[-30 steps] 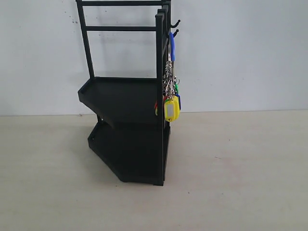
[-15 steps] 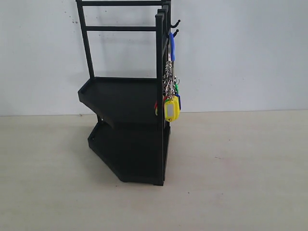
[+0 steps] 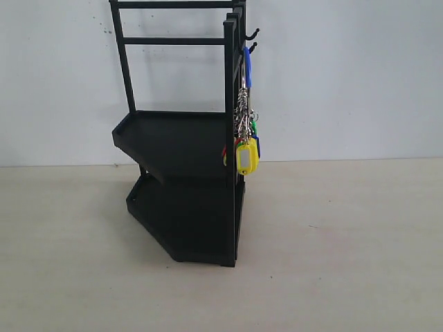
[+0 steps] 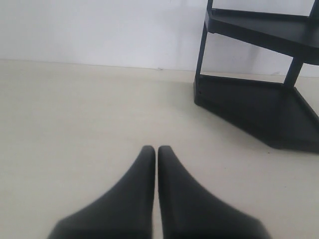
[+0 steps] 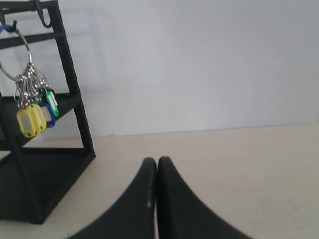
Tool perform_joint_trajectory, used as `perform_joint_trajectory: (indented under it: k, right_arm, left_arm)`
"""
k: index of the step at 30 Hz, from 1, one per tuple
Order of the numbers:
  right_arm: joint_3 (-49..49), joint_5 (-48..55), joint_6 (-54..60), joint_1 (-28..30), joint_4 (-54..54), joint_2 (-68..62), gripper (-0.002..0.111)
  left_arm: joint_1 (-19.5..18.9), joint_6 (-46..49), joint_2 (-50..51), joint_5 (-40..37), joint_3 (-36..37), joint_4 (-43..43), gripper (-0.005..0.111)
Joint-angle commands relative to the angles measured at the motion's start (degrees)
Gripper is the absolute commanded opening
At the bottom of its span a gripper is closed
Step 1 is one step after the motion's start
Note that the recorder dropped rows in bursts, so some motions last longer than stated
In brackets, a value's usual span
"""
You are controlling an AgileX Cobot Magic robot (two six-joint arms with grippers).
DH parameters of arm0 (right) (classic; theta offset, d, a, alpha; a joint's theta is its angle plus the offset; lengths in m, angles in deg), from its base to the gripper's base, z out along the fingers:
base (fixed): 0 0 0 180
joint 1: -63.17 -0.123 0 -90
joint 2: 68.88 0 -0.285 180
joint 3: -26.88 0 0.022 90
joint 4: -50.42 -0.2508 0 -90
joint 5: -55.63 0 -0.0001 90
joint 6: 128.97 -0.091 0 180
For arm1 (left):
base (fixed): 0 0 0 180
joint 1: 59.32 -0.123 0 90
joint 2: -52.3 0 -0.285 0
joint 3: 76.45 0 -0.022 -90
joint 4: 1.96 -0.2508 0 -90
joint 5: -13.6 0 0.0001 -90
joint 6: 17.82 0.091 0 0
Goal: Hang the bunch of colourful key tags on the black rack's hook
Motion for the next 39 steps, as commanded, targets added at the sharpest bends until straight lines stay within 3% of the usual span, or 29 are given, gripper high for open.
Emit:
perform_joint_trajectory:
  k: [1,5,15,39]
  right_arm:
    - [4.27,-0.27,3.48,0.41,0.44,0.13,0.000]
    - [8.44,-3.47,3.17,0.41,-3.52,0.13,0.000]
    - [8.44,6.83,8.37,0.41,-3.92,0.13,0.000]
    - [8.44,8.34,5.94,0.54,-4.25,2.63,0.000]
  left_arm:
    - [0.04,0.20,-0.12,0.26,-0.08,-0.28,0.004]
    - [0.04,0.20,-0.12,0.26,-0.08,-0.28,0.004]
    - [0.04,0.20,-0.12,0.26,-0.08,-0.28,0.004]
    - [0.04,0.20,-0.12,0.24,-0.08,-0.28,0.004]
